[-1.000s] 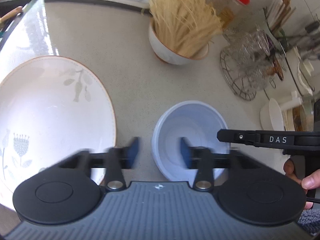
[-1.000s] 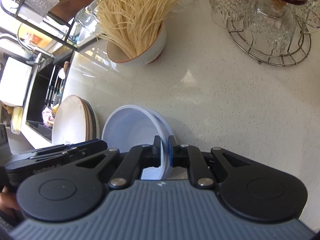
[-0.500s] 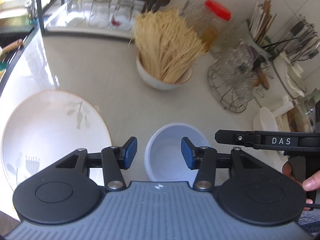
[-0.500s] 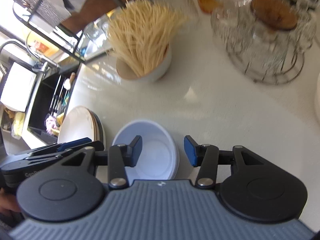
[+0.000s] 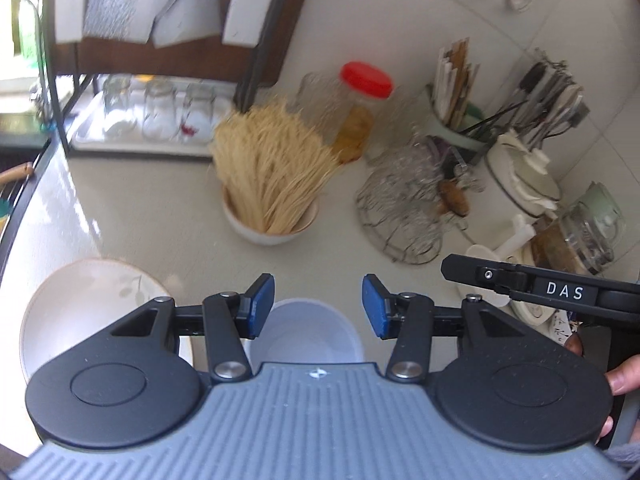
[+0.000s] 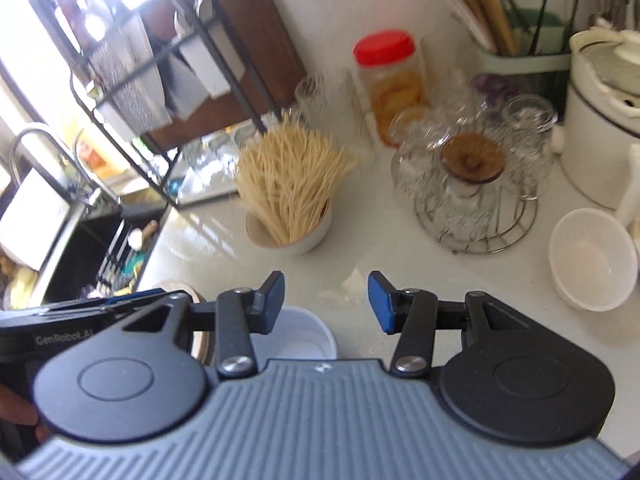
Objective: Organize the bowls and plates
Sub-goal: 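Move both tools to the white ceramic bowl beside the kettle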
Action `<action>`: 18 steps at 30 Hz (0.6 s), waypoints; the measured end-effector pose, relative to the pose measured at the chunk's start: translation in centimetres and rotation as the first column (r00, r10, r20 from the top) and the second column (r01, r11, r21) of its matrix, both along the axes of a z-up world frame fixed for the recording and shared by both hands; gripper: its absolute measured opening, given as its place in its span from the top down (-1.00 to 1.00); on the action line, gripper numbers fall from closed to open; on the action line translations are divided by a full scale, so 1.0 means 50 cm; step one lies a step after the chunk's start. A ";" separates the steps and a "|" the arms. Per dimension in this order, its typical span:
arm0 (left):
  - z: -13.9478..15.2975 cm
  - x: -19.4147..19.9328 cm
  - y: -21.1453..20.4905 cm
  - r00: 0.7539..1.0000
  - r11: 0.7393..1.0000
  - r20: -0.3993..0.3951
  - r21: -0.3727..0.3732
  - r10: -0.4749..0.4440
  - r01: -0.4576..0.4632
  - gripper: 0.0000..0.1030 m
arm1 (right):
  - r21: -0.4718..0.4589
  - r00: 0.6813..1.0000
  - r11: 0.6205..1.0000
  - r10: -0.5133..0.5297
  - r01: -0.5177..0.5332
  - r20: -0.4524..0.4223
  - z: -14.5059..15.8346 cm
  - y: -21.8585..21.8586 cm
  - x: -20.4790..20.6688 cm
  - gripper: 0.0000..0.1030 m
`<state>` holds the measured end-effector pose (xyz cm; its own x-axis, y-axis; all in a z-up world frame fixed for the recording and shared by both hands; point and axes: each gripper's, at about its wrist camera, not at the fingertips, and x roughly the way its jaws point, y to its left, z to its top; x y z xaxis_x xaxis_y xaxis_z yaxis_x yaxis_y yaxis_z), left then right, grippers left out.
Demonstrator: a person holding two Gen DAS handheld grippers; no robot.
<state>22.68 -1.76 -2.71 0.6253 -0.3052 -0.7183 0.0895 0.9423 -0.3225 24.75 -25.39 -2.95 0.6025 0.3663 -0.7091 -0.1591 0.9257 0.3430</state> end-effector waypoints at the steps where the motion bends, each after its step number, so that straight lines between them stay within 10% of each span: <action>1: 0.008 -0.004 -0.005 1.000 1.000 0.011 0.001 -0.007 0.007 -0.05 | 0.007 1.000 1.000 -0.011 0.011 0.011 0.007 -0.006 -0.007 0.03; 18: 0.070 -0.052 -0.069 0.985 0.993 0.142 0.067 -0.103 0.094 -0.05 | -0.064 0.983 0.995 -0.070 0.082 0.167 0.079 -0.013 -0.103 0.03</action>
